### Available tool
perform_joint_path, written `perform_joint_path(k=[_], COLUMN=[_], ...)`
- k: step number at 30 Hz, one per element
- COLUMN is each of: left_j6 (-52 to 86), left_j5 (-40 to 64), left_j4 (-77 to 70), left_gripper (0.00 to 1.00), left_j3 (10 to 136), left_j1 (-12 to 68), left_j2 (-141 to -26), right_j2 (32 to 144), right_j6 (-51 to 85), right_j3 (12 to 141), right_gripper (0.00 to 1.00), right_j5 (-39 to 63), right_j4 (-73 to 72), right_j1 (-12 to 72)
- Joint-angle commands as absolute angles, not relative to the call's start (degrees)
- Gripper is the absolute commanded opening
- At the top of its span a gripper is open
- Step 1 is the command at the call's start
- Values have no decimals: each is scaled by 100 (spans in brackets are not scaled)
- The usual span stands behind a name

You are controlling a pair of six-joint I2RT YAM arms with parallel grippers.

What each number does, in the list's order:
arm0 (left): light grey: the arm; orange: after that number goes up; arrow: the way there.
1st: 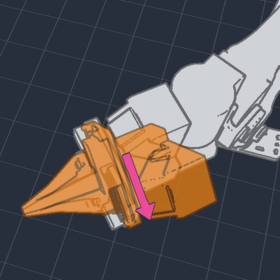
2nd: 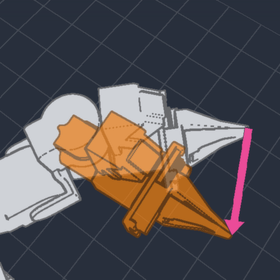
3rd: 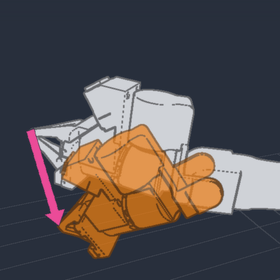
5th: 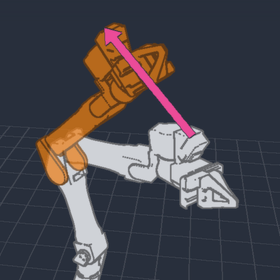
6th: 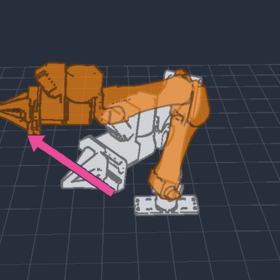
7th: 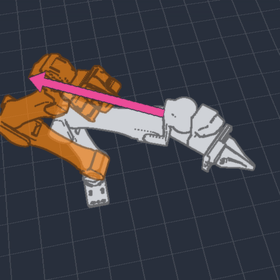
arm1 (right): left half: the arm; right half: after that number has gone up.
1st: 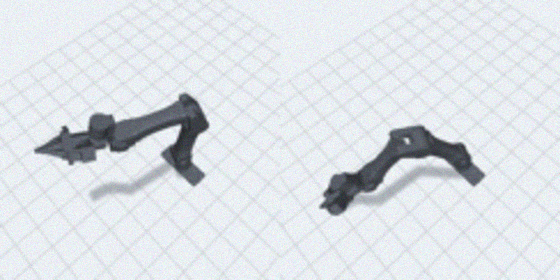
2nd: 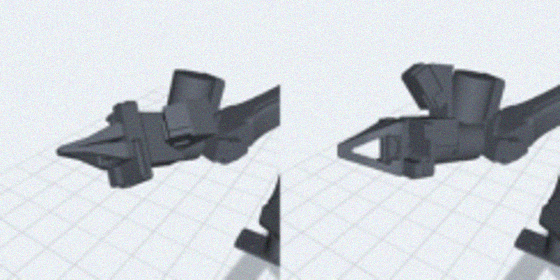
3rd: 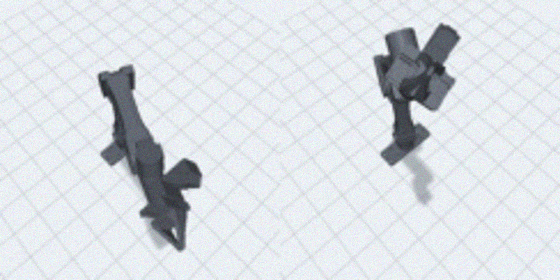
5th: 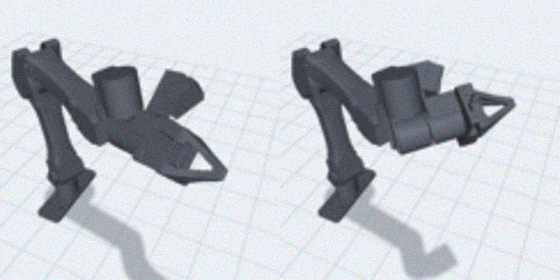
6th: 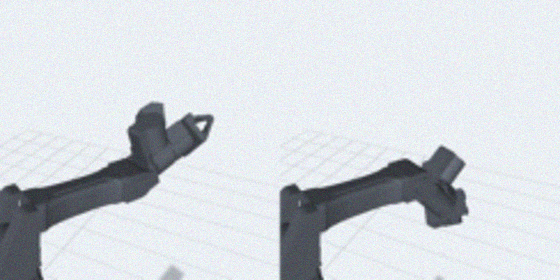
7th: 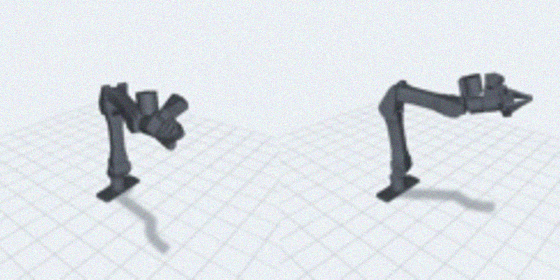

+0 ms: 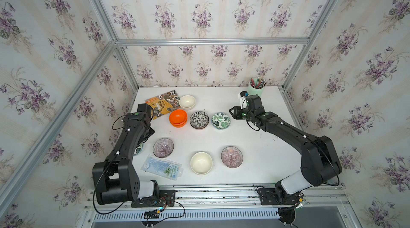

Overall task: Stack the bowls
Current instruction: Place the bowl at the center of the board, then pick up the bowl from the center of the board.

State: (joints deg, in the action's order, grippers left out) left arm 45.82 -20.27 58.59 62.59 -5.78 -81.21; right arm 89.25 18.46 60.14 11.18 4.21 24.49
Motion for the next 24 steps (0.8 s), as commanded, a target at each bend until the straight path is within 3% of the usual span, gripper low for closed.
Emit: perform_joint_path(k=[1, 17, 24], left_j6=[4836, 4855, 4842], left_j5=[-2091, -1679, -1681], left_j4=[5686, 4838, 4744], left_gripper=[71, 65, 54], left_j3=[6309, 6249, 6259], left_j1=[-708, -984, -989], left_j2=[-8382, -9419, -9789], right_j2=[8887, 8852, 8801], right_j6=[1839, 1869, 1863], right_j3=[5954, 5842, 5823], right_gripper=[44, 46, 45], right_j5=[1188, 1204, 1161], right_j4=[303, 288, 324], right_j1=[2486, 2629, 2661])
